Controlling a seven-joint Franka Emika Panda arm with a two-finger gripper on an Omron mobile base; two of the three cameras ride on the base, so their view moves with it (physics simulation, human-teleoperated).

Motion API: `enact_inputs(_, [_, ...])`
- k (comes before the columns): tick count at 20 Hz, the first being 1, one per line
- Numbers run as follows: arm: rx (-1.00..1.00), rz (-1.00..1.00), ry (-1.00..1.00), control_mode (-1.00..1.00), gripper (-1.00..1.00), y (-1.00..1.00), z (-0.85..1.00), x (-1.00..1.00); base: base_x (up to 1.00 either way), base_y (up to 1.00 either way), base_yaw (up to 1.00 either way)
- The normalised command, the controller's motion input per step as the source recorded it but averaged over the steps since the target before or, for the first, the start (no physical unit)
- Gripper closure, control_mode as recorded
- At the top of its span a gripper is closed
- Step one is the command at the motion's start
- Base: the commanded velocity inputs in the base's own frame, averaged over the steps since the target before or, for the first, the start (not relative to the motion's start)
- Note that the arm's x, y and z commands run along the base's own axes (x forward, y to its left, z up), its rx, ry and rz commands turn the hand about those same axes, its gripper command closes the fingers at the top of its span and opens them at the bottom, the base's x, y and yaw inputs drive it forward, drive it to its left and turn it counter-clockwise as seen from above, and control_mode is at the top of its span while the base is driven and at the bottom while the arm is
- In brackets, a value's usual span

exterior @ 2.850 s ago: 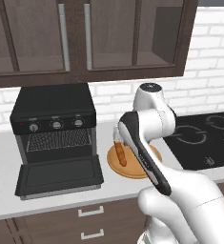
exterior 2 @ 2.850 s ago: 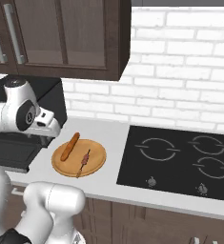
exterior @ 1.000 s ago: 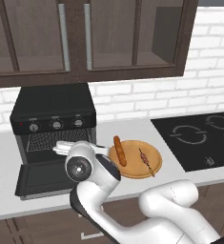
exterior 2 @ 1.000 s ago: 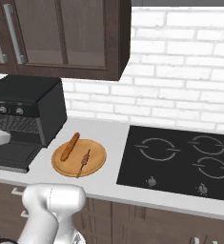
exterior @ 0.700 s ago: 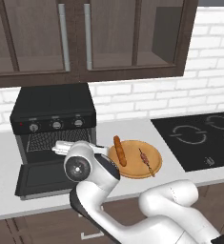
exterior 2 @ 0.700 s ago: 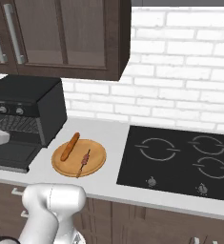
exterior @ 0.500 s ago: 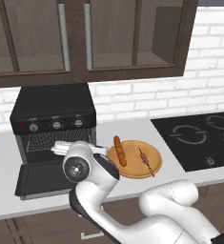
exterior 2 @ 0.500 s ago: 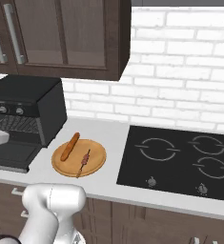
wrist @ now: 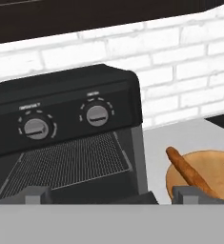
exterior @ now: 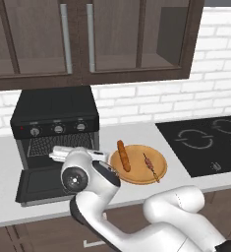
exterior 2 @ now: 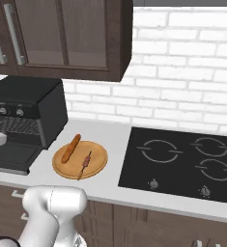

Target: Pick up the kebab skewer and baguette bread, and place them inside the toaster oven. Close the toaster oven door and start by setting the timer.

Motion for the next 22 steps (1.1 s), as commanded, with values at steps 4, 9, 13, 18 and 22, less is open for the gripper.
enact_inputs(4, [0.0, 0.01, -0.2, -1.0, -1.0, 0.05, -0.15, 0.01, 0.0, 0.0, 0.0])
enact_inputs(9, [0.0, 0.11, 0.12, -1.0, -1.0, 0.0, 0.0, 0.17, 0.0, 0.0, 0.0])
enact_inputs(13, [-0.03, 0.16, 0.16, -1.0, -1.0, 0.02, -0.16, 0.37, 0.0, 0.0, 0.0])
enact_inputs(18, [0.0, 0.12, 0.02, -1.0, -1.0, 0.0, -0.16, 0.3, 0.0, 0.0, 0.0])
enact_inputs(22, [0.0, 0.1, 0.01, -1.0, -1.0, 0.0, -0.06, 0.23, 0.0, 0.0, 0.0])
